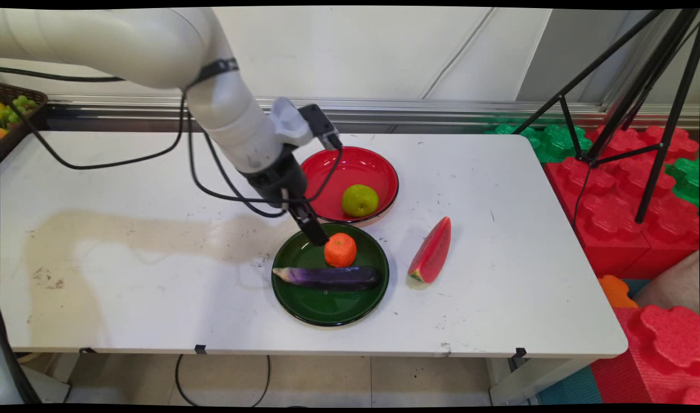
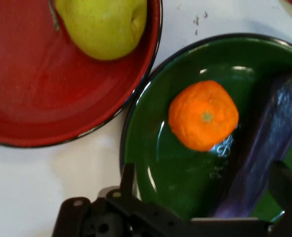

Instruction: Pick up the mandarin from the green plate

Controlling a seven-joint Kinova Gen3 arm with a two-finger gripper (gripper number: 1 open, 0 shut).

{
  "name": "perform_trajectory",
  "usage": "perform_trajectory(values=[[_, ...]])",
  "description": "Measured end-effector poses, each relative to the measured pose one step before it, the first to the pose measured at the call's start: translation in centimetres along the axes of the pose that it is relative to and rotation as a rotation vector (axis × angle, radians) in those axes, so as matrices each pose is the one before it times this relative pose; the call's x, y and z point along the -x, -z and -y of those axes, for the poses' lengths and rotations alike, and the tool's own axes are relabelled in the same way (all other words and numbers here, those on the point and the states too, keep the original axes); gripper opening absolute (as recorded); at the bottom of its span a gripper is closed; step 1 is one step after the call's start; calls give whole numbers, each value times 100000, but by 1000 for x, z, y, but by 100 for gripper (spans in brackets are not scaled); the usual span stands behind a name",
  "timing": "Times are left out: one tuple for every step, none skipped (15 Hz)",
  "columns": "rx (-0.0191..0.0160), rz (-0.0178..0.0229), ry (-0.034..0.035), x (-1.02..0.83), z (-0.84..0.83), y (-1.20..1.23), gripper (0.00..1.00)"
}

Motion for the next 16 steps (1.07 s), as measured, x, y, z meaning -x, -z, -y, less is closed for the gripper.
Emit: perform_trajectory(values=[[-37, 209, 686, -308, -277, -767, 100], [-130, 70, 638, -294, -246, -752, 100], [-132, 17, 539, -225, -187, -640, 100], [-111, -61, 873, -272, -226, -836, 100], [-171, 22, 821, -179, -151, -690, 100], [-120, 84, 673, -115, -124, -570, 100], [-106, 96, 720, -86, -109, -628, 100], [51, 98, 505, -74, -137, -582, 100], [80, 72, 387, -47, -120, -450, 100], [119, 94, 417, -16, -133, -466, 100], [36, 35, 408, 5, -110, -381, 100], [-3, 5, 298, 1, -81, -287, 100], [-51, -31, 172, -8, -44, -158, 100], [-94, -102, 291, -4, -51, -208, 100], [-111, -211, 292, 2, -44, -195, 100], [-115, -137, 222, 0, -31, -162, 100]])
